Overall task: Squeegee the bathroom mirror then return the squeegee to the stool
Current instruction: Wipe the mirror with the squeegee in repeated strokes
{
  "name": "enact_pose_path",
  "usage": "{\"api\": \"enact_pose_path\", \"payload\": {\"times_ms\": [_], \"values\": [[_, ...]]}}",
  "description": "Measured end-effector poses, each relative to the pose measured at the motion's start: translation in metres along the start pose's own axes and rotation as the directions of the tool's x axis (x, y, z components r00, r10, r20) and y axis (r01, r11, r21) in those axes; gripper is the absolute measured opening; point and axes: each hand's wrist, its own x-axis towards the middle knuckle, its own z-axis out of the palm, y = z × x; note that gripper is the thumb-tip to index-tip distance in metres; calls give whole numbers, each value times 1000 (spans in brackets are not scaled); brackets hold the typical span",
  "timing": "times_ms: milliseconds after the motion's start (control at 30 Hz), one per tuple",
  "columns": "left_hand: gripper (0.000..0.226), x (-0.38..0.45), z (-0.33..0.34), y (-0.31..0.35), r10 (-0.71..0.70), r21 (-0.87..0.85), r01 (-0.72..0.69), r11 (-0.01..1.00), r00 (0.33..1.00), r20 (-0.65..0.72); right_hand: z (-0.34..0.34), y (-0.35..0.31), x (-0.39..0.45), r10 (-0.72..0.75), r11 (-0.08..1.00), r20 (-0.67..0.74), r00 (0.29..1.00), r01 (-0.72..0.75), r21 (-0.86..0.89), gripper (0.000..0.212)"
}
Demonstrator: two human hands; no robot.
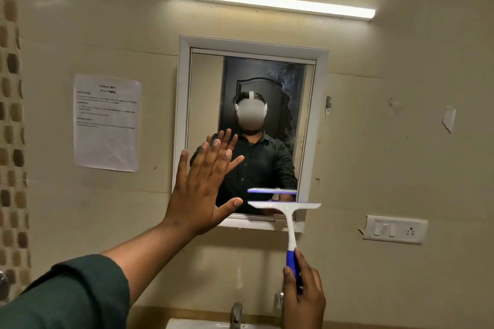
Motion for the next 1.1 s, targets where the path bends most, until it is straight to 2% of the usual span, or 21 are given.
{"api": "enact_pose_path", "payload": {"times_ms": [133, 300, 467, 633, 800, 1033, 1100], "values": [[97, -4, -6, 6, 1, 28, -1, 1000, 1000, 10, 0, -41, 27, -71, 997, 67, 995, 68, 36, 48], [96, 4, -16, 14, -38, 55, 39, 998, 999, -17, 8, -81, 89, -335, 912, 81, 939, 345, -221, 41], [96, 9, -21, 31, -48, 55, 49, 997, 998, -31, 12, -124, 135, -380, 865, 104, 919, 392, -314, 40], [96, 1, -23, 41, -31, 63, 32, 997, 999, -17, 5, -136, 153, -423, 808, 149, 894, 447, -383, 42], [97, -2, -36, 39, -27, 41, 29, 999, 999, -31, -7, -132, 149, -363, 783, 178, 915, 403, -473, 44], [95, -14, -67, 11, 33, 10, -32, 999, 998, -53, -35, -107, 120, -216, 741, 117, 969, 241, -626, 42], [95, -20, -78, 2, 51, -2, -51, 999, 998, -44, -39, -112, 106, -133, 767, 79, 988, 153, -623, 40]]}}
